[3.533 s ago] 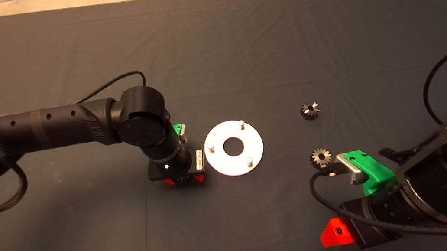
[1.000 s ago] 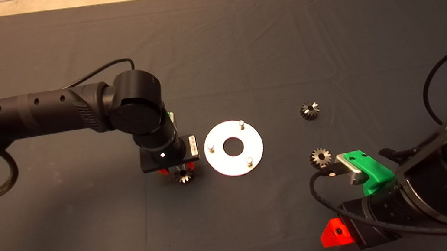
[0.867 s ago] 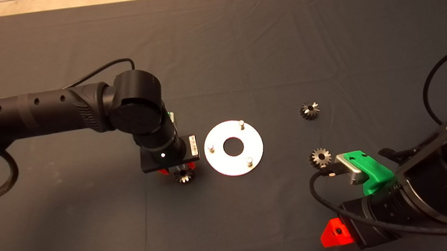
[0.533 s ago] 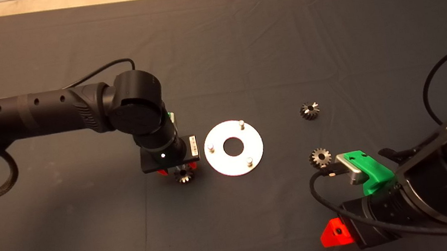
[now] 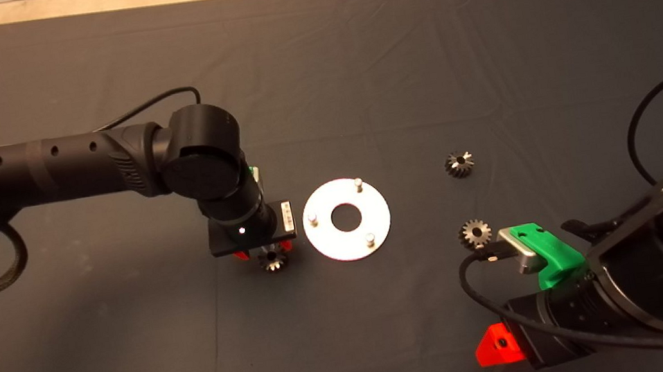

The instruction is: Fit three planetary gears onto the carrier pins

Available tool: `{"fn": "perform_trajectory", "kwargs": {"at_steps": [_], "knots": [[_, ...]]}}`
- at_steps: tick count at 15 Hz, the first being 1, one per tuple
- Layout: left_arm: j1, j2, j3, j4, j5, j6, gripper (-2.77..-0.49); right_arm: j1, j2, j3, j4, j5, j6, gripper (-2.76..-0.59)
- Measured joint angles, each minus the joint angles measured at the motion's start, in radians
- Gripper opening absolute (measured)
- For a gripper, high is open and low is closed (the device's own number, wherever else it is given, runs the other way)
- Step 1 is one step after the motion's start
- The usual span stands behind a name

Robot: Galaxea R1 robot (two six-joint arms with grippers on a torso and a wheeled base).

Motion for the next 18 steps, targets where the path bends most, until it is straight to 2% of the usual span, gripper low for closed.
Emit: {"fn": "perform_trajectory", "kwargs": {"at_steps": [3, 5, 12, 17, 18], "knots": [[0.0, 0.0, 0.0, 0.0, -0.008, 0.0, -1.64, 0.0, 0.0, 0.0, 0.0, 0.0, 0.0, -0.6], [0.0, 0.0, 0.0, 0.0, -0.016, 0.0, -1.64, 0.0, 0.0, 0.0, 0.0, 0.0, 0.0, -0.6], [0.0, 0.005, 0.006, 0.0, -0.016, 0.0, -1.64, 0.0, 0.0, 0.0, 0.0, 0.0, 0.0, -0.6], [0.033, 0.005, 0.005, 0.0, -0.016, 0.0, -1.64, 0.0, 0.0, 0.0, 0.0, 0.0, 0.0, -0.6], [0.033, 0.005, 0.005, 0.0, -0.016, 0.0, -1.64, 0.0, 0.0, 0.0, 0.0, 0.0, 0.0, -0.6]]}}
